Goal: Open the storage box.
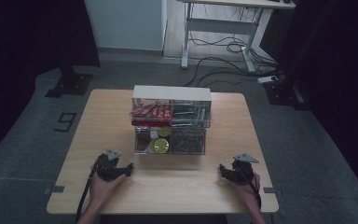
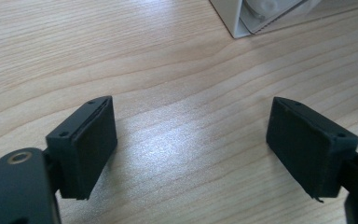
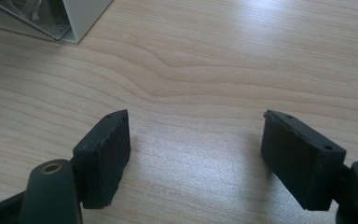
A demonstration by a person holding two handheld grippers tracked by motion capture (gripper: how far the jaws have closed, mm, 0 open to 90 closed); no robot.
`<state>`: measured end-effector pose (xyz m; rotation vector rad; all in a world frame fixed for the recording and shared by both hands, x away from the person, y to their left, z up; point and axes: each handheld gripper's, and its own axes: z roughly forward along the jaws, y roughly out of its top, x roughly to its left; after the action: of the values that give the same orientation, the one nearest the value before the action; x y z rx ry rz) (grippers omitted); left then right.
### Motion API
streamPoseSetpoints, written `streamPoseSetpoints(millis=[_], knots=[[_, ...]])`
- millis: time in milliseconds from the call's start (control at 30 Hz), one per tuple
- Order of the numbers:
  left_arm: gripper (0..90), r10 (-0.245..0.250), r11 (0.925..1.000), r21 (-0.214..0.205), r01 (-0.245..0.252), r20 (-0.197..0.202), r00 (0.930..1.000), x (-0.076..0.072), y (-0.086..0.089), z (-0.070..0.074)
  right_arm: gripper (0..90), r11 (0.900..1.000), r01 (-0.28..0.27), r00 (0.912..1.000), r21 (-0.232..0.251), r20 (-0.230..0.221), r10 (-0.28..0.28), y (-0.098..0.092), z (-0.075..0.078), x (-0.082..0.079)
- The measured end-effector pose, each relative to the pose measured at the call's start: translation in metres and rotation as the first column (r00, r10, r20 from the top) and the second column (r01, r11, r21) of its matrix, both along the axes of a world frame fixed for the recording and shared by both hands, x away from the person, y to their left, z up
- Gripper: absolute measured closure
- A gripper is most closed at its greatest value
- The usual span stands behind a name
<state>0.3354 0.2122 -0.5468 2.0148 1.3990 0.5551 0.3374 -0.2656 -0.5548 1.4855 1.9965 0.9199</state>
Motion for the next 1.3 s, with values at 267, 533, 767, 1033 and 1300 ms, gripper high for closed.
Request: streamPoseSetpoints(millis=[267, 533, 767, 1033, 1300], knots=[[16.7, -0.005, 1.0, 0.005, 0.005, -0.002, 1.0, -0.001, 0.0, 0.0, 23.9, 1.0, -0.003, 1.0, 0.008, -0.001, 0.003, -0.001, 0.0, -0.002], [24.6, 0.002, 1.0, -0.005, -0.002, 0.015, 0.9999, -0.014, 0.007, 0.001, 24.8, 0.9997, 0.012, 0.9999, 0.021, 0.0, -0.012, -0.004, 0.0, -0.004], [35.3, 0.019, 0.9998, -0.009, -0.019, 0.025, 0.9995, -0.015, 0.01, 0.001, 24.5, 0.9999, 0.015, 0.9999, 0.002, -0.001, -0.015, 0.0, 0.0, 0.0], [48.6, 0.016, 0.9984, -0.055, -0.013, 0.047, 0.9988, -0.023, 0.019, 0.015, 25.1, 0.9999, 0.016, 0.9999, 0.001, 0.0, -0.016, 0.0, 0.0, -0.003], [59.8, -0.009, 0.9918, -0.126, 0.022, 0.098, 0.9952, -0.036, 0.021, 0.046, 25.3, 1.0, 0.008, 1.0, 0.002, 0.0, -0.008, 0.0, 0.0, -0.003]])
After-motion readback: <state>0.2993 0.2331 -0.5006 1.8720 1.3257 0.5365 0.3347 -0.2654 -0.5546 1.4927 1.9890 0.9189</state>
